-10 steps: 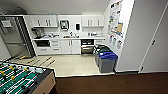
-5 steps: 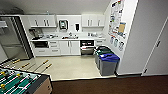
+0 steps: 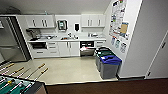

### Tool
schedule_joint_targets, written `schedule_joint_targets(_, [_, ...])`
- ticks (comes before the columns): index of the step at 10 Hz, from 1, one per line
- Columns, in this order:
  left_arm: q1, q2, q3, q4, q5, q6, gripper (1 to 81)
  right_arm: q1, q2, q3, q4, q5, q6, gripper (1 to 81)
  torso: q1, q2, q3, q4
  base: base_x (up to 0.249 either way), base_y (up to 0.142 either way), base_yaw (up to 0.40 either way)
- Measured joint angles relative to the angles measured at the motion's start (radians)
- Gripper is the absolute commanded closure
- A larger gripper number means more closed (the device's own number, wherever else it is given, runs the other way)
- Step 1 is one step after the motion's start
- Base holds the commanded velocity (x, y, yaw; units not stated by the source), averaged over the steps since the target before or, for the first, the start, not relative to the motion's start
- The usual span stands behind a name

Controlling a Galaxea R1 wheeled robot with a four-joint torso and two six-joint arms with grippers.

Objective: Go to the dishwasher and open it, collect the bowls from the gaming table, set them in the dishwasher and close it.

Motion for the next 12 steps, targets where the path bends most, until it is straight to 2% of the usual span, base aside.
schedule_joint_targets(12, [0.0,-0.003,0.001,0.0,-0.003,0.0,81.1,0.001,0.003,-0.001,0.0,-0.01,0.0,81.1,0.0,0.0,0.0,0.0,0.236,0.0,0.0])
